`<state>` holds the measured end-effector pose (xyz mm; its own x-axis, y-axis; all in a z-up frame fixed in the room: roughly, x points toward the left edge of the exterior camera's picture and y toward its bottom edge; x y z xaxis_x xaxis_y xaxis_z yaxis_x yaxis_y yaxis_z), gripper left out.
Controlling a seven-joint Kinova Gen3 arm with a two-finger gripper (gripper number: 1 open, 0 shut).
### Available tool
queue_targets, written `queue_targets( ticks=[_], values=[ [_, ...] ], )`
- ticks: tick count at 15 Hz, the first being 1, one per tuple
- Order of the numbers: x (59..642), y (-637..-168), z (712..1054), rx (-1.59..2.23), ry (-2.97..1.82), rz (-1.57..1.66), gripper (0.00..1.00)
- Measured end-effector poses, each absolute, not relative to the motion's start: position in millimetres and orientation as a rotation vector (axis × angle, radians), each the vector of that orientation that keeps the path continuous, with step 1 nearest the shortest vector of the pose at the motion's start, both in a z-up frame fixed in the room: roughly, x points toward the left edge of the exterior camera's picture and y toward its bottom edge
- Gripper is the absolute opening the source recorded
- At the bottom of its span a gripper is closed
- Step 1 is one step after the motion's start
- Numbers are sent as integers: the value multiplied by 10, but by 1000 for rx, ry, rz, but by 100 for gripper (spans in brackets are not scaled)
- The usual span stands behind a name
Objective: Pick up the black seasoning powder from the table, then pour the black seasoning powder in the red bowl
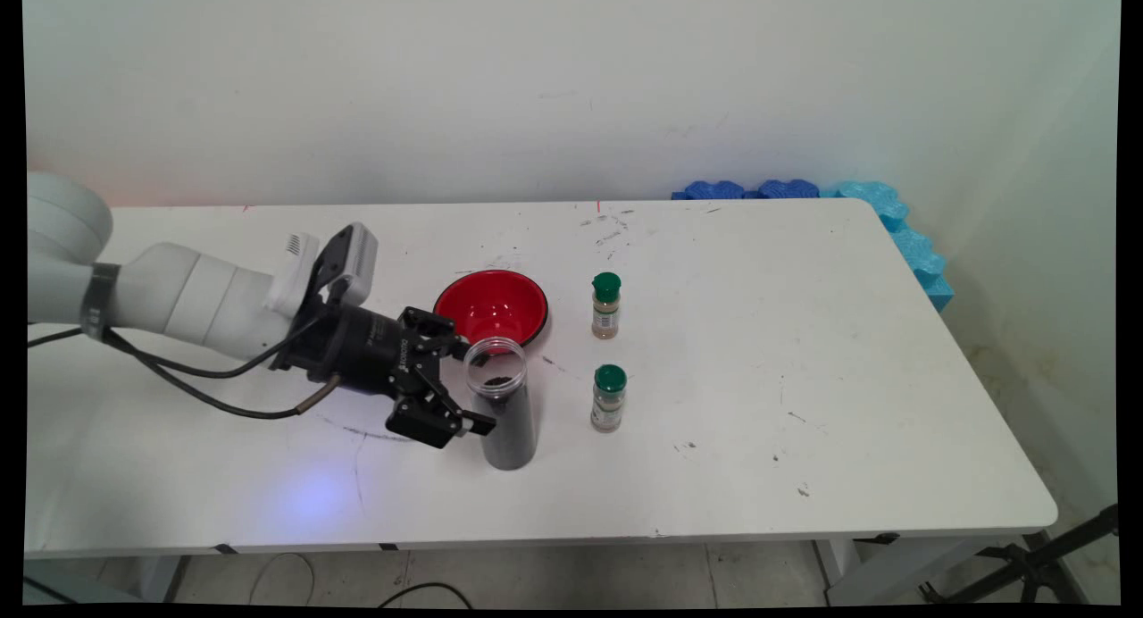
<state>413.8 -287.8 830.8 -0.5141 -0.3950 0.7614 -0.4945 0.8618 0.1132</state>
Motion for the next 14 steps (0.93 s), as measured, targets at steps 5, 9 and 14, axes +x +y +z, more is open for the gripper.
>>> queue_targets(
  ticks=[5, 9, 14],
  values=[
    [4078, -2901, 8276, 628, -2178, 136, 0],
    [4052, -2907, 8298, 618, -2180, 127, 0],
    [4057, -2901, 8437, 589, -2187, 121, 0]
  ],
)
